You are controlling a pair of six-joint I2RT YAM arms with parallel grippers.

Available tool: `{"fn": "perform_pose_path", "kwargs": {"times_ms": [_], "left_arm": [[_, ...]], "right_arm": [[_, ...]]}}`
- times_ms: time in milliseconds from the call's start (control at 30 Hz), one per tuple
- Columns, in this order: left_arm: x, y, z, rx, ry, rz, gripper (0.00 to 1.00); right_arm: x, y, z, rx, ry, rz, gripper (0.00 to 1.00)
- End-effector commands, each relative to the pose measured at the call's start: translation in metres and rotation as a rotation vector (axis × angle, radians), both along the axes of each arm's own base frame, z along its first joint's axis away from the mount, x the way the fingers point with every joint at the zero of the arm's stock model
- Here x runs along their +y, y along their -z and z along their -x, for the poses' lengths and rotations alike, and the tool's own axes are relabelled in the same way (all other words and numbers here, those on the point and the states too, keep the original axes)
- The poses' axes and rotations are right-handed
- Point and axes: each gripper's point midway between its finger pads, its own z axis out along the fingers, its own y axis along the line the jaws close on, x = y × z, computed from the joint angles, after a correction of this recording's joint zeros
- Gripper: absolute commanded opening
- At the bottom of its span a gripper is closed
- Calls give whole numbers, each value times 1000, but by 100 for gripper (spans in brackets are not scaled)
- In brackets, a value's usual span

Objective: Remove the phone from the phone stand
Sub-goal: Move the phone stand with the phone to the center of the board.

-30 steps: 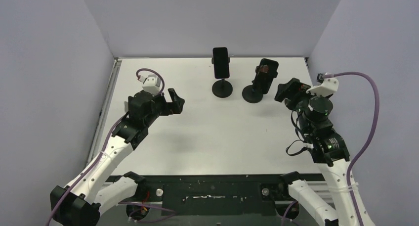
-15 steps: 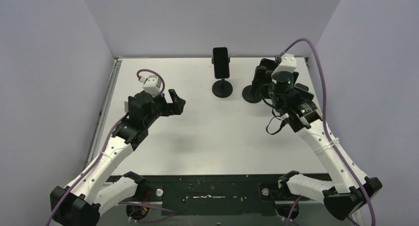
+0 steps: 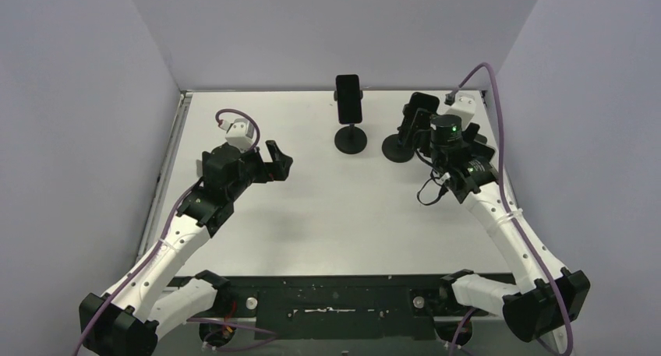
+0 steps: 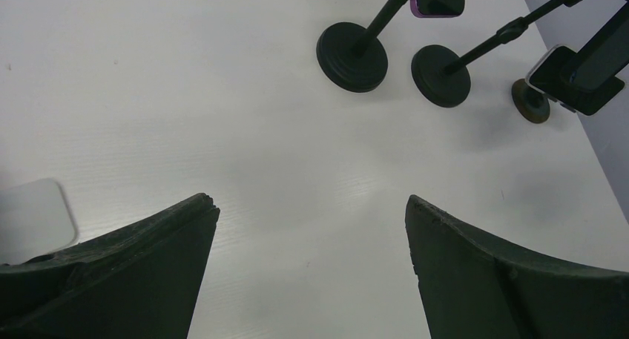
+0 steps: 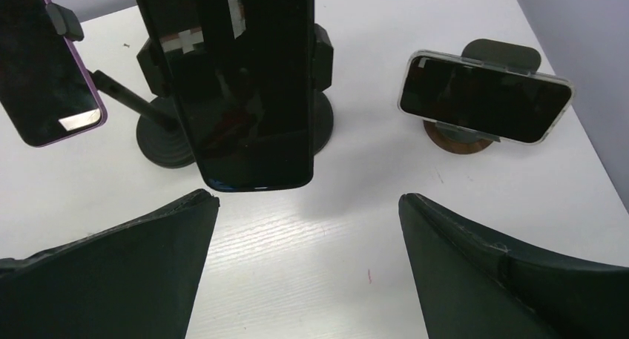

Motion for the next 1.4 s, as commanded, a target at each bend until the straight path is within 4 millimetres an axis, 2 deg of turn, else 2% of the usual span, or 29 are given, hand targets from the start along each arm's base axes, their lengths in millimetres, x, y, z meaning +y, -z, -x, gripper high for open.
{"fn": "perform_pose_path", "kwargs": {"times_ms": [0,500,967,1367], "left_arm": [[-5,-19,-3,-59,17,27,97],[-4,-21,-3,-61,14,29,97],[-6,-22,-2,-61,21,34,97],[-7,-20,-4,-52,25,34,97]], "right_arm": [[12,-12,-12,-84,-28,-67,100],[23,1,-36,-81,-40,-67,100],[25,7,-51,-104,-50,-92,100],[27,20,-59,-78,-62,-90,100]]}}
